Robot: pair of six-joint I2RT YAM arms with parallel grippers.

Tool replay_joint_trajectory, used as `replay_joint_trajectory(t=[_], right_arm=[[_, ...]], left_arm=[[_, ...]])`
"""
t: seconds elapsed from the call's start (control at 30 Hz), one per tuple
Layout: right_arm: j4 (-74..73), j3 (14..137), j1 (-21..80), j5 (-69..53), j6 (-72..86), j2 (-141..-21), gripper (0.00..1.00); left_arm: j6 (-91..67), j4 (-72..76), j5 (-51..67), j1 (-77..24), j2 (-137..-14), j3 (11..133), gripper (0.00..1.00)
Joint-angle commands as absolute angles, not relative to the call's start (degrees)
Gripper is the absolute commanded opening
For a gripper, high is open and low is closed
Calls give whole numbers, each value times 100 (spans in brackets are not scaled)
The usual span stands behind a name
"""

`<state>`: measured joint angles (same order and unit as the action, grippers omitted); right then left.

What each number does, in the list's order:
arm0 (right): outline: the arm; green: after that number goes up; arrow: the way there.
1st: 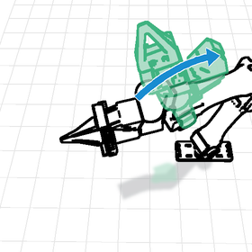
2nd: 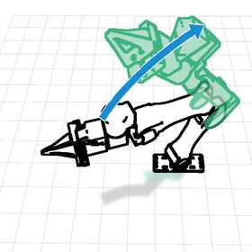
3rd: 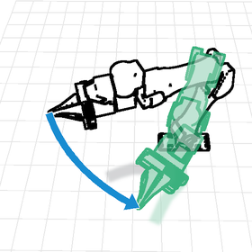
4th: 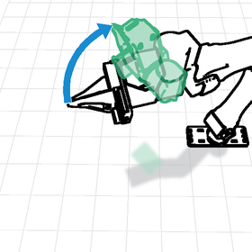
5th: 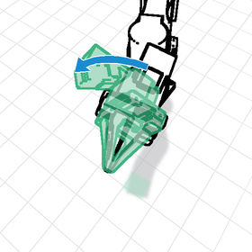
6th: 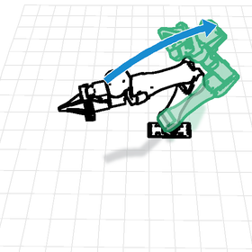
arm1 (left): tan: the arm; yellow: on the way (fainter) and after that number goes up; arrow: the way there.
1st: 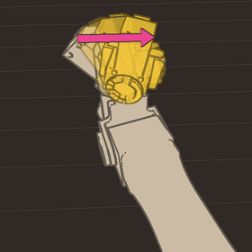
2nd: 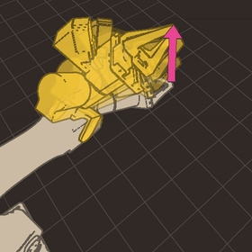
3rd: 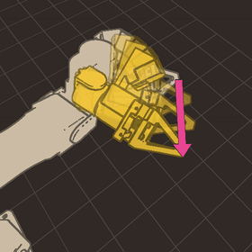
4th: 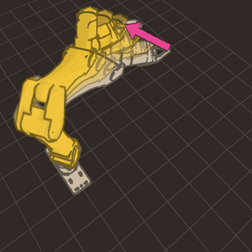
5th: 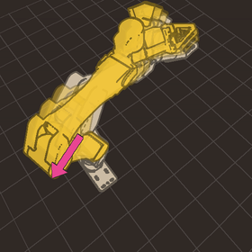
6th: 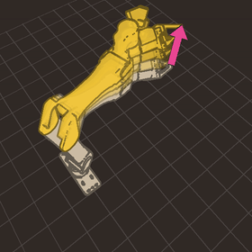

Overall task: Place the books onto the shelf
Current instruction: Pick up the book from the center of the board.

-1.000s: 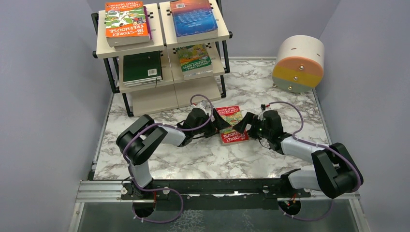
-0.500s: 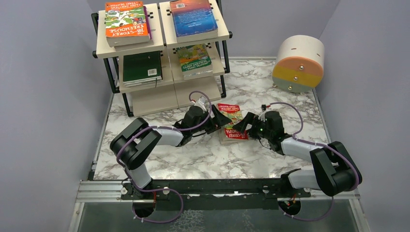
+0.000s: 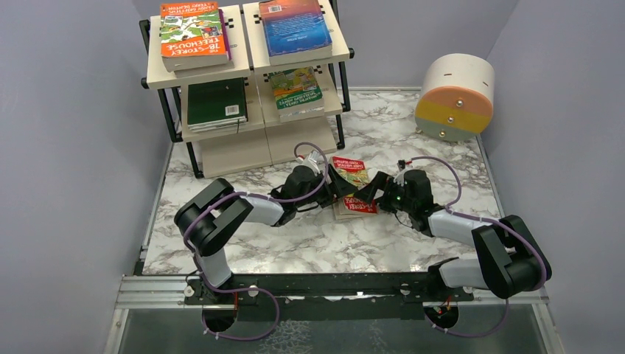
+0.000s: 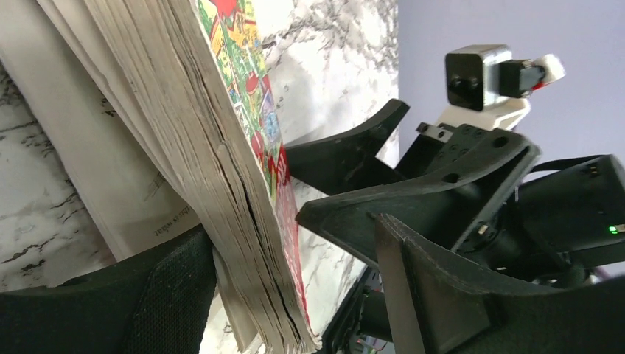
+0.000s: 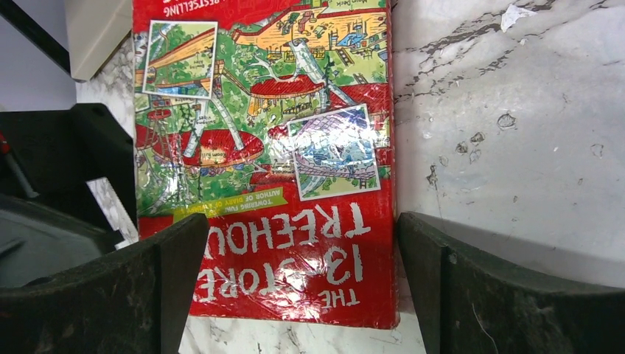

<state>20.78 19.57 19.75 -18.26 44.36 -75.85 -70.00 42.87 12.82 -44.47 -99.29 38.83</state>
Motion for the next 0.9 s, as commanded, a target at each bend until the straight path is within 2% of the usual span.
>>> replay_joint_trajectory(t=[0.0, 0.2, 0.4, 0.53, 0.73, 0.87], right_arm=[[2079, 1846, 1944, -2142, 4497, -7651, 96], [2059, 1870, 1925, -2162, 4478, -7655, 96], [2010, 1905, 1900, -2162, 4456, -7662, 96], [1935, 1911, 1873, -2139, 4464, -7615, 96], [1657, 1918, 1722, -2151, 4392, -7224, 96], [1435, 1955, 1463, -2426, 4309, -6870, 96]], left_arm=[[-7080, 4662, 1540, -4574, -10129, 4028, 65], [-7106, 4701, 1547, -4605, -10265, 4093, 60], [-7102, 4694, 1499, -4601, -10211, 4075, 49], [-7084, 4697, 1474, -4601, -10098, 4014, 34], [-7041, 4700, 1468, -4534, -9865, 3885, 2], [-7053, 4696, 1444, -4423, -9608, 3742, 0]])
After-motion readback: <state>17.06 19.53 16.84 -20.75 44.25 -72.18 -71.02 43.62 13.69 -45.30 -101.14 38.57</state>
